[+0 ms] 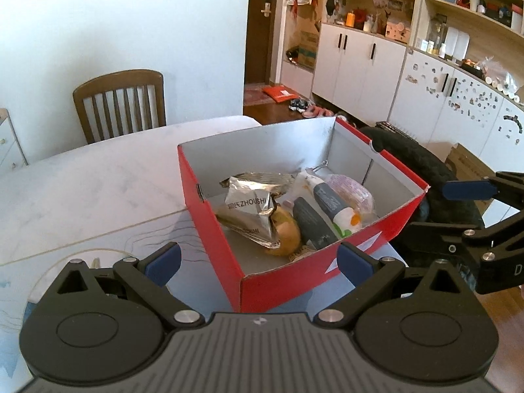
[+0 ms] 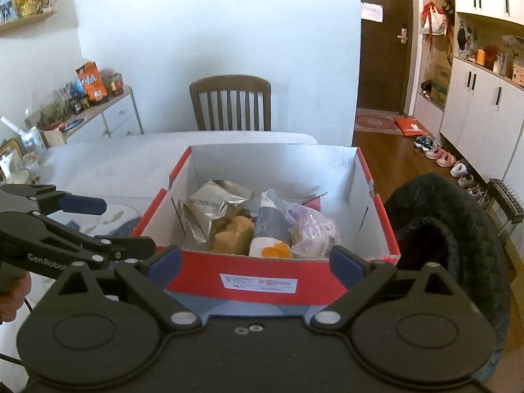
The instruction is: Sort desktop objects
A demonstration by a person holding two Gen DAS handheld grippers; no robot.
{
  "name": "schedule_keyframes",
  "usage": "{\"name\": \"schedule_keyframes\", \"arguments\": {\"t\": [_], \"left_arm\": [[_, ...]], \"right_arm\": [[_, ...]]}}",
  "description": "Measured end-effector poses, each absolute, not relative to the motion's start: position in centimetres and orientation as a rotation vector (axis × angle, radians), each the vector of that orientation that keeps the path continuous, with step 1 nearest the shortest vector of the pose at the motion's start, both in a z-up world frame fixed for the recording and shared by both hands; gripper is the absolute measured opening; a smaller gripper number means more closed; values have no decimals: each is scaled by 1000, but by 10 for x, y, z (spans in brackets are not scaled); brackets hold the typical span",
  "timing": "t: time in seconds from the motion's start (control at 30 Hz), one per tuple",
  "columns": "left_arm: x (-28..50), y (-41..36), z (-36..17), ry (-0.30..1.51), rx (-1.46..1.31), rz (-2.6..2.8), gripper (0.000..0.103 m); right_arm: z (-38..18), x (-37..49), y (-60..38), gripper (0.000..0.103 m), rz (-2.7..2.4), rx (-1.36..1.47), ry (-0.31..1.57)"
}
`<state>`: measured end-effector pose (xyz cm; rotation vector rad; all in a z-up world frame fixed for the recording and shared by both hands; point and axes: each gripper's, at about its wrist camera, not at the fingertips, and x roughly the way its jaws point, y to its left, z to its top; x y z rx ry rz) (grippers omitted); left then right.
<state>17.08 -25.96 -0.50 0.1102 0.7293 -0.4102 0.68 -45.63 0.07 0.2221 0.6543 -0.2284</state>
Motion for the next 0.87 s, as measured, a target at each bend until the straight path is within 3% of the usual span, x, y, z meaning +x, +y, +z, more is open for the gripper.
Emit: {"name": "schedule_keyframes", "arguments": {"t": [0.87], "left_arm": [[155, -218, 0, 712, 97, -445, 102]], "right_arm": [[-4, 4, -421, 98, -298, 230, 627]]}}
